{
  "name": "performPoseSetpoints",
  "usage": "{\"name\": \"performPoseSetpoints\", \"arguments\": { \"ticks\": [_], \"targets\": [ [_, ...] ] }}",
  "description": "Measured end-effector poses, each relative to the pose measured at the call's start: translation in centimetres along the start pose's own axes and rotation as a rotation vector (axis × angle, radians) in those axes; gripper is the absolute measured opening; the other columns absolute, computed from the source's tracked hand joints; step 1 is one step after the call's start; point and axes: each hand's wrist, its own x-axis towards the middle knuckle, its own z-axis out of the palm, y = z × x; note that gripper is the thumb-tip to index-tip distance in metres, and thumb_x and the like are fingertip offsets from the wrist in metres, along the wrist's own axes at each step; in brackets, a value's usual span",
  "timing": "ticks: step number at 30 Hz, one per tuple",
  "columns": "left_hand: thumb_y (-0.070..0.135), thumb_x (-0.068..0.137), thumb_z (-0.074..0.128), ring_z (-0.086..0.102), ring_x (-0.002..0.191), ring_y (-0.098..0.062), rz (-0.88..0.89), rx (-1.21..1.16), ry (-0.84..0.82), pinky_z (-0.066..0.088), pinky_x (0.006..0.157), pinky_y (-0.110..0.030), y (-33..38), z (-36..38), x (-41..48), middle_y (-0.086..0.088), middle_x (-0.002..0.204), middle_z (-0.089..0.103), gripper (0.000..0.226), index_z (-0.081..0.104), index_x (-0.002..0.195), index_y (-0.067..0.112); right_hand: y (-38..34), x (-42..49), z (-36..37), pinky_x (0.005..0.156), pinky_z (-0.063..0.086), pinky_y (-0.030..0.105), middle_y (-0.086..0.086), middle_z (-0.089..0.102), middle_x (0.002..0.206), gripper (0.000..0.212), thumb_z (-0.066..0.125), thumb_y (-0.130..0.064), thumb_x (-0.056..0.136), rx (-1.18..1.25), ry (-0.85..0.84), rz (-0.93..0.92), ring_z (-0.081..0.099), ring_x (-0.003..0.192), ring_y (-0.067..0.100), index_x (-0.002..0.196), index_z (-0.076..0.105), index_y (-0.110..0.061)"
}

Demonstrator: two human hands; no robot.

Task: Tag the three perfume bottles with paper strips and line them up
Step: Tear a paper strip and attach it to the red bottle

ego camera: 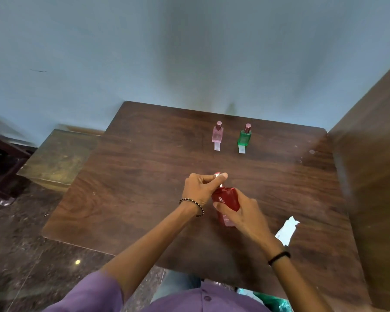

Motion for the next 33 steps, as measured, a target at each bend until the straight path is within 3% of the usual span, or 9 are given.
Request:
{"name": "performPoseSetpoints", "arguments": {
  "ticks": [2, 4, 7, 10, 14, 19, 25, 30, 33],
  "targets": [
    [0.049, 0.077, 0.075, 0.062, 0.068, 0.003, 0.002, 0.035, 0.056, 0.05, 0.069, -0.016, 0.3, 0.3, -0.1, -0.004, 0.069, 0.076, 0.037, 0.079, 0.068, 0.013, -0.3, 0.0, 0.0, 0.089, 0.057, 0.04, -0.005, 0.072, 0.105, 0.05, 0.061, -0.063, 0.089, -0.213, 0.061, 0.005, 0.071, 0.093, 0.017, 0.125, 0.054, -0.028],
    [0.047, 0.078, 0.076, 0.059, 0.061, 0.007, -0.004, 0.059, 0.111, 0.045, 0.06, -0.009, 0.6, 0.8, 0.0, 0.005, 0.061, 0.073, 0.034, 0.08, 0.069, 0.015, -0.9, -0.3, 0.0, 0.089, 0.055, 0.041, 0.0, 0.072, 0.109, 0.052, 0.054, -0.063, 0.093, -0.41, 0.116, 0.006, 0.07, 0.098, 0.024, 0.13, 0.049, -0.026],
    [0.046, 0.078, 0.076, 0.06, 0.06, 0.004, 0.015, 0.06, 0.144, 0.045, 0.057, -0.008, 1.1, 1.4, -0.1, 0.001, 0.062, 0.074, 0.032, 0.081, 0.071, 0.015, -1.5, -0.5, 0.2, 0.089, 0.053, 0.042, 0.004, 0.071, 0.115, 0.056, 0.05, -0.059, 0.097, -0.511, 0.154, 0.024, 0.07, 0.103, 0.027, 0.139, 0.043, -0.021],
    [0.047, 0.078, 0.075, 0.063, 0.063, 0.001, 0.034, 0.032, 0.09, 0.053, 0.07, -0.019, 1.2, 1.2, 0.0, -0.002, 0.063, 0.074, 0.035, 0.079, 0.066, 0.015, -1.2, -0.4, 0.0, 0.09, 0.055, 0.042, -0.001, 0.071, 0.109, 0.051, 0.057, -0.06, 0.093, -0.312, 0.12, 0.034, 0.069, 0.099, 0.024, 0.129, 0.05, -0.025],
    [0.045, 0.075, 0.078, 0.075, 0.086, -0.018, -0.002, -0.093, -0.039, 0.057, 0.091, -0.04, 0.8, 0.5, 0.5, -0.008, 0.076, 0.077, 0.033, 0.079, 0.067, 0.013, -0.6, -0.3, -1.6, 0.077, 0.057, 0.02, -0.011, 0.072, 0.095, 0.023, 0.072, -0.047, 0.088, 0.159, -0.044, -0.002, 0.072, 0.087, 0.011, 0.105, 0.06, -0.037],
    [0.035, 0.08, 0.077, 0.074, 0.083, -0.026, -0.023, -0.183, -0.138, 0.057, 0.091, -0.044, 1.7, 0.6, 0.3, -0.016, 0.082, 0.077, 0.035, 0.078, 0.076, 0.001, 0.0, -0.2, -2.6, 0.094, 0.058, 0.05, 0.011, 0.077, 0.108, 0.041, 0.074, -0.029, 0.091, 0.632, -0.271, 0.054, 0.075, 0.1, 0.029, 0.128, 0.06, -0.019],
    [0.035, 0.083, 0.074, 0.073, 0.081, -0.021, -0.092, -0.252, -0.204, 0.053, 0.094, -0.033, 2.5, 1.0, 0.2, -0.017, 0.086, 0.077, 0.041, 0.075, 0.083, -0.007, 0.6, -0.3, -2.7, 0.08, 0.061, 0.05, 0.02, 0.074, 0.105, 0.05, 0.07, -0.024, 0.088, 0.947, -0.404, 0.132, 0.073, 0.097, 0.033, 0.133, 0.055, -0.008],
    [0.035, 0.08, 0.077, 0.072, 0.077, -0.019, -0.1, -0.205, -0.165, 0.054, 0.092, -0.034, 2.5, 1.2, 0.6, -0.016, 0.082, 0.077, 0.038, 0.076, 0.074, -0.002, 0.3, -0.4, -2.3, 0.074, 0.062, 0.046, 0.021, 0.074, 0.103, 0.045, 0.069, -0.023, 0.092, 1.009, -0.381, 0.135, 0.073, 0.094, 0.032, 0.132, 0.055, -0.007],
    [0.036, 0.076, 0.081, 0.074, 0.077, -0.024, -0.064, -0.147, -0.068, 0.057, 0.088, -0.039, 2.7, 0.8, 1.7, -0.016, 0.08, 0.077, 0.041, 0.076, 0.076, -0.004, 0.0, -0.3, -2.3, 0.086, 0.061, 0.048, 0.015, 0.077, 0.104, 0.039, 0.074, -0.029, 0.089, 0.723, -0.261, 0.094, 0.075, 0.097, 0.03, 0.124, 0.063, -0.014]
  ]
}}
